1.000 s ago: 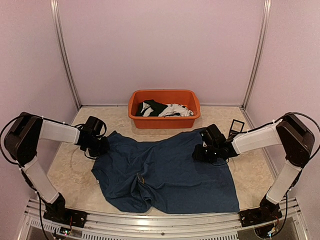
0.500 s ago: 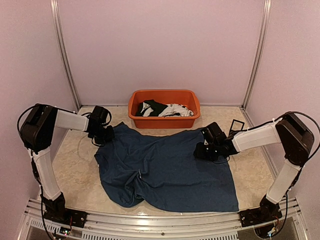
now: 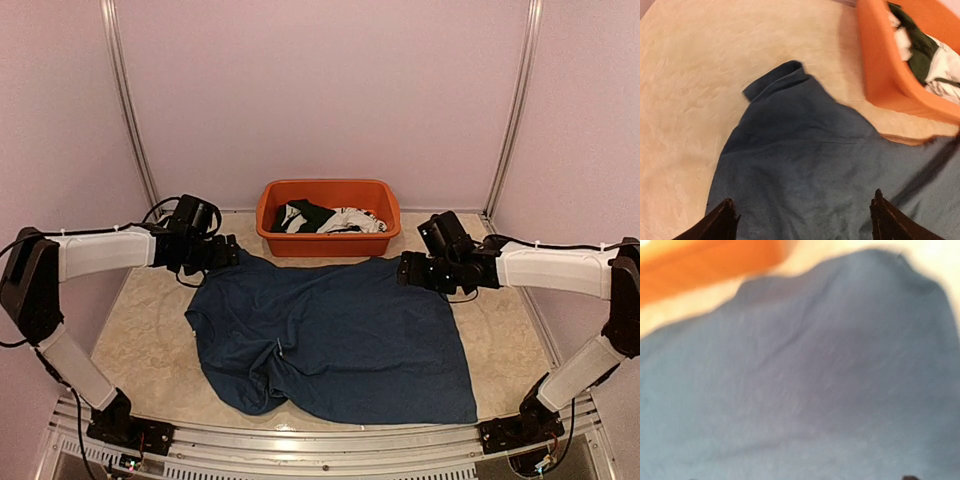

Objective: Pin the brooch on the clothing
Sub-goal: Smooth out the clothing with brooches at the center of the board, then pick up the brooch from the brooch box.

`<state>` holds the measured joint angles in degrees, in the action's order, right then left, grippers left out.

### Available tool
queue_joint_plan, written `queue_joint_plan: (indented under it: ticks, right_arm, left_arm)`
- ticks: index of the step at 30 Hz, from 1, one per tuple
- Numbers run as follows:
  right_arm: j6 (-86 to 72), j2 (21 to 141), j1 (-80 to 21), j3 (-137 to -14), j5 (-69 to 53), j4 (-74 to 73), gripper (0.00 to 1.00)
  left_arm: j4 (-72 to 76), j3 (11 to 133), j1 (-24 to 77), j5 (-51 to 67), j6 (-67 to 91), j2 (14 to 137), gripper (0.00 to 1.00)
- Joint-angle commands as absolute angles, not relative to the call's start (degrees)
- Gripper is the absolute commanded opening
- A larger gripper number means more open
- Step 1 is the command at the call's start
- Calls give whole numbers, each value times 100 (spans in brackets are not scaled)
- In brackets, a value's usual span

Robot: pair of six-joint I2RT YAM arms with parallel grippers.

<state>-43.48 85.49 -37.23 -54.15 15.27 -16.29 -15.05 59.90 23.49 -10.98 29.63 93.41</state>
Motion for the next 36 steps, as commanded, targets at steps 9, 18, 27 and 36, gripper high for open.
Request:
queue_joint_plan:
  ticks: [9, 18, 27, 36]
  right_arm:
    - [-5033, 8273, -2171, -5086, 2317, -2240, 94]
    - [-4840, 8732, -1151, -5143, 2455, -2022, 96]
    - [-4599, 9658, -863, -5506, 2213, -1541, 91]
    - [-4477, 10189, -532, -5744, 2034, -1195, 89]
  left_arm:
    - [-1377, 5216, 3883, -1635, 2777, 8321, 99]
    - [-263, 4532, 4724, -1864, 2151, 8155, 99]
    - [1416, 3645, 5078, -1462, 1634, 8193, 99]
    - [1819, 3427, 5040, -1169, 1466, 8033, 99]
